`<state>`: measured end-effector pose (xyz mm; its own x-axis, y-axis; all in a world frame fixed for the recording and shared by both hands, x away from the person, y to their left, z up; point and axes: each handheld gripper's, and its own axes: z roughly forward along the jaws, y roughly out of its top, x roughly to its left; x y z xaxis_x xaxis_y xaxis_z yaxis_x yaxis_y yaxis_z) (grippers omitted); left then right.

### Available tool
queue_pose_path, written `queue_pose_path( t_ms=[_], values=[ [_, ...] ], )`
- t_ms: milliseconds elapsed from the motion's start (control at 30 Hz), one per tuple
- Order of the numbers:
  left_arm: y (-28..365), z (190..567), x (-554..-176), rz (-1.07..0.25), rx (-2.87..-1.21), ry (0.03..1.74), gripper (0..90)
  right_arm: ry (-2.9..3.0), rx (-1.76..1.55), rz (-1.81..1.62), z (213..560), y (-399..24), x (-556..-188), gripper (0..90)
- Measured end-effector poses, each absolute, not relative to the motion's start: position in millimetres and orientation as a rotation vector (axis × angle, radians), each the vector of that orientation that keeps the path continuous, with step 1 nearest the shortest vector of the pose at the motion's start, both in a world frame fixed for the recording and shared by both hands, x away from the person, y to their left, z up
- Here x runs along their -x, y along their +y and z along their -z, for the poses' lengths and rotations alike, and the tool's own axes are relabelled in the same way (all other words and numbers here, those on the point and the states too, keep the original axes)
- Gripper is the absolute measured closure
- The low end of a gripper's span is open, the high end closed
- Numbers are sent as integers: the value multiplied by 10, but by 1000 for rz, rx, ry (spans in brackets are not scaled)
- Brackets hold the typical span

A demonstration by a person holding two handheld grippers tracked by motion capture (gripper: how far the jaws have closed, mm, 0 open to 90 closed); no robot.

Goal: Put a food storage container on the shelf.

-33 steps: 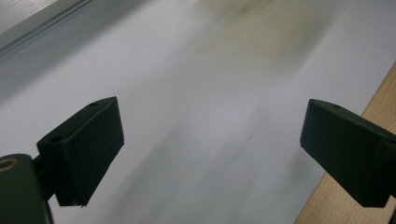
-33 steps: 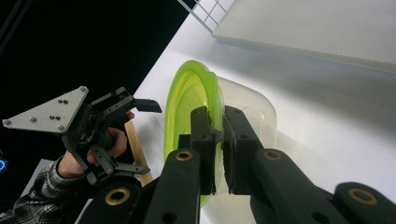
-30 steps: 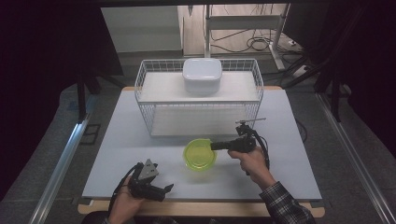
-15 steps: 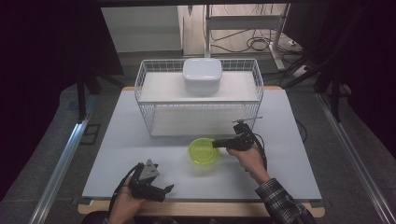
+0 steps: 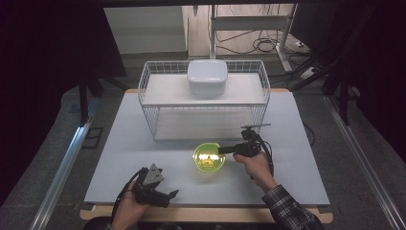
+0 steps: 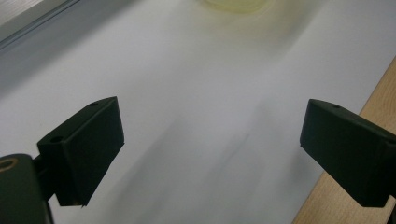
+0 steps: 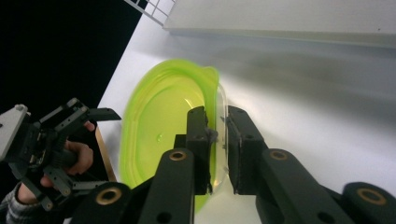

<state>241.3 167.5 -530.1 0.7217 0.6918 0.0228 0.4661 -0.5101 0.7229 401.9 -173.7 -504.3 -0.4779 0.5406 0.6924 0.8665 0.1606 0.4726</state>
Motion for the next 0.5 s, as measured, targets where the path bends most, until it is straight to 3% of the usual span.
queue_pose_path(
  t_ms=[500],
  values=[
    [1694, 5280, -2412, -408, -2172, 883, 54, -2033, 1286, 1365, 4715, -1758, -3952, 816]
  ],
)
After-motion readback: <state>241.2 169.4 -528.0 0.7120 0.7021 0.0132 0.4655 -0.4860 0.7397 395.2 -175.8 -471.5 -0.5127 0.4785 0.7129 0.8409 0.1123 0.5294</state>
